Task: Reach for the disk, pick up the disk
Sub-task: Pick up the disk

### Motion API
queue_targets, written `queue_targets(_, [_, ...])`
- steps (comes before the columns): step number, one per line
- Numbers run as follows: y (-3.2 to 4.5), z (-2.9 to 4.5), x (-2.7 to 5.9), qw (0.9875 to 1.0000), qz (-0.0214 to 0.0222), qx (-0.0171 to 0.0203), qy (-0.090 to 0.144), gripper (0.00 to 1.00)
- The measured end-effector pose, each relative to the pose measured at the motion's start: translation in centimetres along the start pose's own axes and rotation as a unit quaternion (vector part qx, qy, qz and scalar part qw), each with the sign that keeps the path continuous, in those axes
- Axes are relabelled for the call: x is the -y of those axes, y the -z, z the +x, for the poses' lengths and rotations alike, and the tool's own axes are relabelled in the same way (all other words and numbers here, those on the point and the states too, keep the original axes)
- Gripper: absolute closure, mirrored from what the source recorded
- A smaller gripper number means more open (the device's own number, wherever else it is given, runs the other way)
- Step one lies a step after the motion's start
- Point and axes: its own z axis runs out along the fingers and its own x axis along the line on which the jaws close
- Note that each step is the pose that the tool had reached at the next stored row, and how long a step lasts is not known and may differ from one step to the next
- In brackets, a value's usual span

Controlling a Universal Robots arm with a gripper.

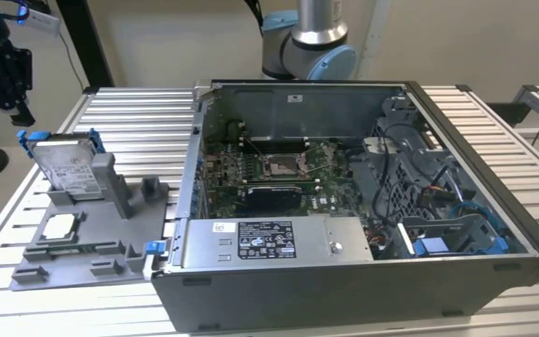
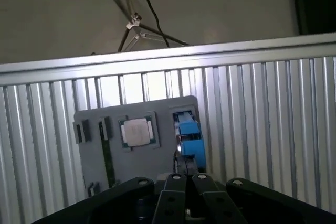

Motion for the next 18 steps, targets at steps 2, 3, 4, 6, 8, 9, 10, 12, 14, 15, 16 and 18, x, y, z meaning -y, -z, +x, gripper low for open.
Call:
queue_targets(2, [-0.01,0.00,0.00,0.9998,0.0002,-0.0003,0.018,1.00])
queue_targets(3, [-0.02,0.00,0.01,0.9996,0.0002,-0.0005,0.027,1.00])
queue_targets(4, [-0.02,0.00,0.01,0.9994,0.0003,-0.0006,0.035,1.00])
queue_targets(6, [-0.02,0.00,0.01,0.9993,0.0003,-0.0007,0.037,1.00])
queue_targets(8, [-0.02,0.00,0.01,0.9993,0.0003,-0.0006,0.037,1.00])
queue_targets(9, [-0.02,0.00,0.01,0.9993,0.0003,-0.0005,0.037,1.00])
queue_targets(10, [-0.02,0.00,0.01,0.9993,0.0003,-0.0005,0.037,1.00])
queue_targets(12, [-0.02,-0.01,0.01,0.9993,0.0003,-0.0004,0.037,0.00])
queue_targets(14, [-0.02,0.00,0.01,0.9993,0.0004,-0.0004,0.037,0.00])
queue_targets(15, [-0.02,0.00,0.01,0.9993,0.0003,-0.0004,0.037,0.00])
queue_targets(16, [-0.02,0.00,0.01,0.9993,0.0003,-0.0004,0.037,0.00])
queue_targets(18, [-0.02,0.00,0.01,0.9993,0.0003,-0.0003,0.037,0.00])
